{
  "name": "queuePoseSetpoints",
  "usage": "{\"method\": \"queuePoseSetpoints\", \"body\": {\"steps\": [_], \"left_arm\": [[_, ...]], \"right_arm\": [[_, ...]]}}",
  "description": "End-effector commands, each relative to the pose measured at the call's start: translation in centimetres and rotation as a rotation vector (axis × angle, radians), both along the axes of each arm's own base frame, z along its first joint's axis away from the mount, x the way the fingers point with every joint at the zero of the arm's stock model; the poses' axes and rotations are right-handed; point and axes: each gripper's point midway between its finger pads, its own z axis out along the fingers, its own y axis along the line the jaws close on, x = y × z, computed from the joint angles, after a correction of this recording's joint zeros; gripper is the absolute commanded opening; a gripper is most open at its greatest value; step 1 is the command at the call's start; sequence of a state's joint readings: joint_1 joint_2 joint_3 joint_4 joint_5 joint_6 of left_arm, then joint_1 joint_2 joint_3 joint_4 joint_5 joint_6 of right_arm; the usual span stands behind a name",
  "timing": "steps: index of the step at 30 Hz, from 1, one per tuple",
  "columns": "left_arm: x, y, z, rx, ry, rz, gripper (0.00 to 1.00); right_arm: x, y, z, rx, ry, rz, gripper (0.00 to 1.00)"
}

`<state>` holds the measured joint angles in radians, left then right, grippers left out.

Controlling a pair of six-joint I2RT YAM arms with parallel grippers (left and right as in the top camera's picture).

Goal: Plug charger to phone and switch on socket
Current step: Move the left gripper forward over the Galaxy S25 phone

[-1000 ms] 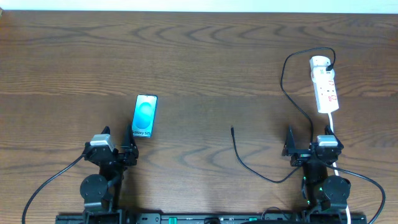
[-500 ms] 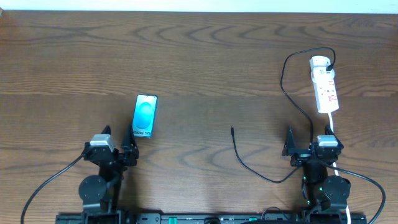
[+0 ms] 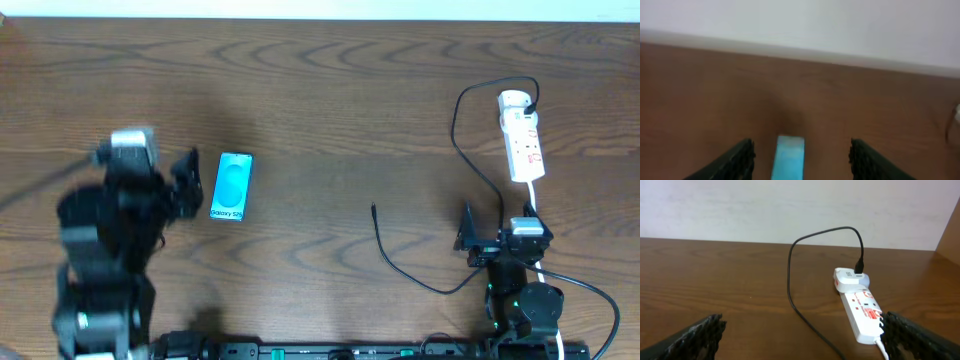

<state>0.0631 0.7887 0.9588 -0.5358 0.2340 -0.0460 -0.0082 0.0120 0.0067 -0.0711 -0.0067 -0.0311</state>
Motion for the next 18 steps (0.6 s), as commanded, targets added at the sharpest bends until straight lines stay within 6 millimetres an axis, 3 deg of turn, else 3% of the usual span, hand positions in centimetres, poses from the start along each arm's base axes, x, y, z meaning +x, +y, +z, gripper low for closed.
{"method": "queuePoseSetpoints", "body": {"steps": [1,6,13,17,18], "left_arm": [[2.6,0.1,-0.3,0.021,0.184,-0.03,0.62],[4.4,0.3,-4.9,0.024,0.504,-0.057,0.62],[6.5,0.4,-11.4,0.005,0.703,-0.063,0.62],[7.0,0.1,-13.8,-0.017,0.775,-0.078,0.61],[7.0,0.1,-14.1,-0.017,0.783,-0.078,0.45]], "right_arm": [[0.0,0.2,0.0,-0.008,0.0,0.006,0.99],[0.0,0.1,0.0,-0.008,0.0,0.005,0.99],[0.0,0.1,0.0,-0.008,0.0,0.005,0.99],[0.0,0.1,0.0,-0.008,0.0,0.005,0.99],[0.0,0.1,0.0,-0.008,0.0,0.005,0.99]]}}
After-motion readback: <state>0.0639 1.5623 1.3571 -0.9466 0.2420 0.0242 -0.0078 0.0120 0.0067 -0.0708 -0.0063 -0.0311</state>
